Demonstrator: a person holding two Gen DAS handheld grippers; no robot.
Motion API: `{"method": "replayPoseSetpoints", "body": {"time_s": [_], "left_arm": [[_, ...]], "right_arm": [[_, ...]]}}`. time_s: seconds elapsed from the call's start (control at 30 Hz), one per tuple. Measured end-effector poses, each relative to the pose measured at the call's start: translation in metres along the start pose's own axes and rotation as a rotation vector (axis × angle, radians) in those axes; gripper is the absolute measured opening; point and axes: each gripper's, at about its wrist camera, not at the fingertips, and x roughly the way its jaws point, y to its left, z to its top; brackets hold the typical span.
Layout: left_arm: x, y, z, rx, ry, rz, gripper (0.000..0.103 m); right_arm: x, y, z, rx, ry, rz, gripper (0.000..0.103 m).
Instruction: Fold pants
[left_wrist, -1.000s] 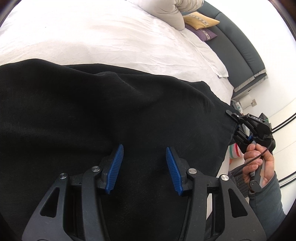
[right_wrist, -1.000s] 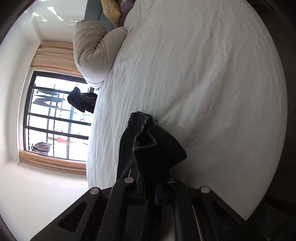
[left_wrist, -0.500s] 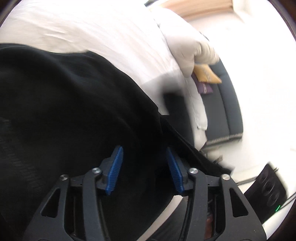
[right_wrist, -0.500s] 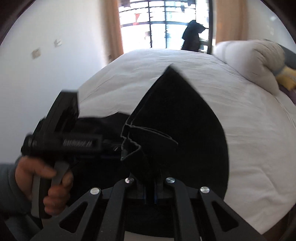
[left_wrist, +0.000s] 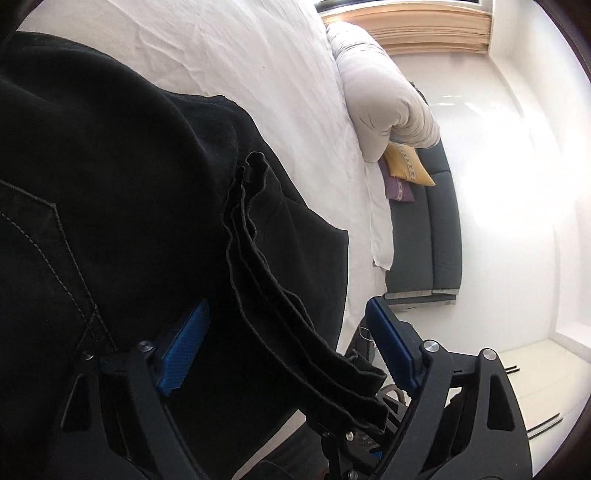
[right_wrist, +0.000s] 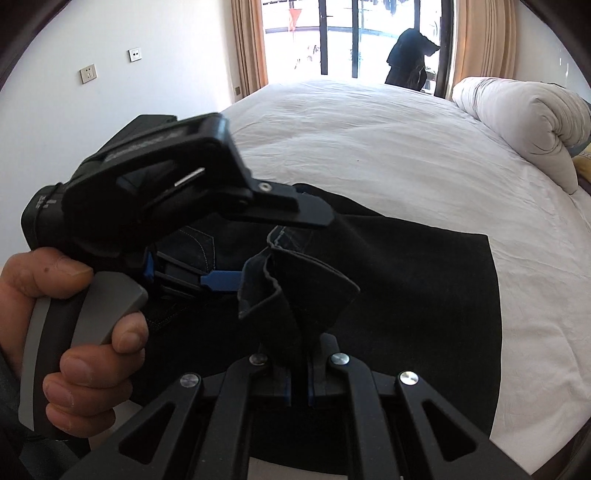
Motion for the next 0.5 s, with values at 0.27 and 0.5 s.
{"method": "replayPoseSetpoints", "body": {"time_s": [0.27, 0.5], "left_arm": [[-0.017, 0.016, -0.004, 0.005, 0.019, 0.126, 0.013], [-0.029, 0.014, -0.017, 0.055, -0.006, 0.218, 0.013]], "right_arm": [[0.003, 0.027, -0.011, -0.067, 0.001, 0.032, 0.007], [0.011, 0.038, -0.009, -0.074, 0.012, 0.051, 0.007]]}}
